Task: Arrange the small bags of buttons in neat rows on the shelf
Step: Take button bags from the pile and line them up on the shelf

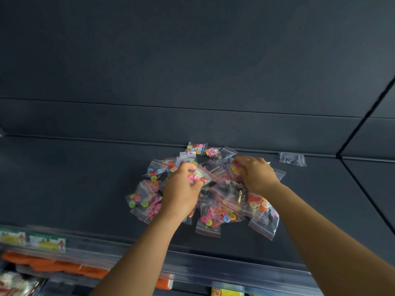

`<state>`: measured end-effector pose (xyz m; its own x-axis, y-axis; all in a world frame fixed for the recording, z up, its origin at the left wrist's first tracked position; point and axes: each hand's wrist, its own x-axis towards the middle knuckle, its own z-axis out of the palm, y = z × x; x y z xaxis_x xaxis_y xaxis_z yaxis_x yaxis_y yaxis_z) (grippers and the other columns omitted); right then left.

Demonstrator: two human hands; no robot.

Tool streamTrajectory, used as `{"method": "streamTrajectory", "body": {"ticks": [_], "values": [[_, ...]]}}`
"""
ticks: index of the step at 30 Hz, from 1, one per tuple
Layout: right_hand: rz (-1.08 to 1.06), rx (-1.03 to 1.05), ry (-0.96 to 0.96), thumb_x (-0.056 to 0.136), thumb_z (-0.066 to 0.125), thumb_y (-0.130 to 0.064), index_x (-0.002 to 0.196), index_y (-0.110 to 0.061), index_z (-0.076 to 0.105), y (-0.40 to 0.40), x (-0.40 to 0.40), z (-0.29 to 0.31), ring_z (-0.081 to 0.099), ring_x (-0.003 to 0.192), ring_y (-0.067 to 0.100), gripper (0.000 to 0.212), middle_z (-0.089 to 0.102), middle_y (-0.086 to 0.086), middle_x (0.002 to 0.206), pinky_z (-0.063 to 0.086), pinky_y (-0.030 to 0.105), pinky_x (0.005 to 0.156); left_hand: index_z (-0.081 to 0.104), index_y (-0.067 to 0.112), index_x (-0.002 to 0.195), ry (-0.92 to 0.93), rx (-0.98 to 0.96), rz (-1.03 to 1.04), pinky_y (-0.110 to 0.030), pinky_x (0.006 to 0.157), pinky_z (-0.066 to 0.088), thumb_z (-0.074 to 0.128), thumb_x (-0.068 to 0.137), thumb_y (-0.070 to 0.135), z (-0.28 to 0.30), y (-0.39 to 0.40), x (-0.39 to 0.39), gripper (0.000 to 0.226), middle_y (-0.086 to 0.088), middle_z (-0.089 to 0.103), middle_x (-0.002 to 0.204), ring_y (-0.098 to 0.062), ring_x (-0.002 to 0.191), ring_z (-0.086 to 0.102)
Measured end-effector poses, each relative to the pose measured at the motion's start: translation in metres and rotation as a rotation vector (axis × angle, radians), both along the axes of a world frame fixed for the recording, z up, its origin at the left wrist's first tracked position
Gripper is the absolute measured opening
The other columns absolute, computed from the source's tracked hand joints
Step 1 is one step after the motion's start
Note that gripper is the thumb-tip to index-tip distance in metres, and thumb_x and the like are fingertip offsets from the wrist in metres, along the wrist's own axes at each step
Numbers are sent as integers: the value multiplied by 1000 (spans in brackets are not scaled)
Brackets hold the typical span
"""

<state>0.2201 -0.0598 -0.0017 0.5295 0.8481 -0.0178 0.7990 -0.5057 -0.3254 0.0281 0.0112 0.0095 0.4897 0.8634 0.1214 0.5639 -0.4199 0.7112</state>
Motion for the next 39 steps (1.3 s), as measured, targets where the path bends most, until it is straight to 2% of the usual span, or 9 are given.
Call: {"method": "streamTrajectory", "body": {"ticks": [3, 7, 11, 14, 17, 21, 26, 29, 39], "values": [[-44, -47, -46, 95, 45, -22, 134, -32, 47, 2, -1, 1, 36, 122, 27, 41, 47, 1, 134, 32, 37, 100, 49, 18, 129, 1, -17, -2, -15, 76, 39, 65, 89, 20, 2, -1, 3, 43, 1, 59, 126, -5, 93, 51], [-108, 52, 3, 91, 52, -22, 126, -26, 56, -1, -7, 6, 39, 119, 28, 36, 52, 5, 124, 35, 35, 96, 52, 14, 130, 38, 3, -14, -15, 80, 38, 59, 93, 23, 2, -2, 7, 39, -1, 58, 129, -14, 109, 57], [-167, 211, 125, 84, 54, -9, 97, -13, 62, -9, -14, 14, 52, 93, 26, 16, 60, 5, 93, 36, 27, 69, 50, 16, 117, 25, 8, -63, -11, 48, 33, 46, 98, 21, 5, -4, 15, 20, 1, 62, 97, -5, 63, 50], [-238, 305, 286, 85, 58, -15, 82, -7, 53, -20, -17, 26, 45, 64, 19, 10, 51, 1, 68, 35, 28, 56, 49, 13, 114, -30, -9, -110, -14, 41, 32, 40, 99, 18, 8, -10, 26, 17, 7, 51, 75, -6, 54, 44], [-284, 377, 357, 88, 58, -20, 78, -1, 52, -41, -18, 35, 38, 52, 12, 23, 49, 5, 63, 31, 19, 44, 48, 13, 108, -76, -18, -170, -9, 46, 37, 39, 100, 17, 13, -20, 40, 13, 8, 50, 74, -3, 57, 44], [-353, 473, 413, 91, 47, -15, 84, 7, 57, -81, -14, 45, 39, 35, 3, 25, 59, 16, 68, 25, 13, 36, 53, 15, 99, -144, -13, -257, -11, 53, 36, 42, 99, 18, 18, -43, 62, 11, -1, 58, 95, -11, 77, 52], [-479, 614, 451, 84, 54, -15, 73, -7, 64, -142, 4, 54, 38, 45, 9, 17, 56, 5, 61, 31, 17, 41, 59, 20, 92, -245, -109, -326, -29, 69, 53, 50, 95, 19, 25, -86, 94, 10, 5, 64, 88, -14, 81, 61], [-533, 686, 489, 80, 57, -15, 68, -15, 67, -182, 22, 58, 38, 44, 9, 15, 60, -3, 57, 31, 19, 40, 60, 24, 81, -320, -167, -356, -13, 57, 46, 53, 93, 13, 32, -121, 117, 18, 11, 64, 76, 0, 67, 59], [-567, 681, 503, 91, 56, -23, 77, -19, 70, -327, 124, 54, 39, 49, 12, 20, 59, 1, 63, 33, 21, 45, 65, 28, 76, -307, -309, -382, -30, 70, 51, 58, 91, 13, 27, -257, 217, 22, 6, 70, 76, -14, 72, 62]]}}
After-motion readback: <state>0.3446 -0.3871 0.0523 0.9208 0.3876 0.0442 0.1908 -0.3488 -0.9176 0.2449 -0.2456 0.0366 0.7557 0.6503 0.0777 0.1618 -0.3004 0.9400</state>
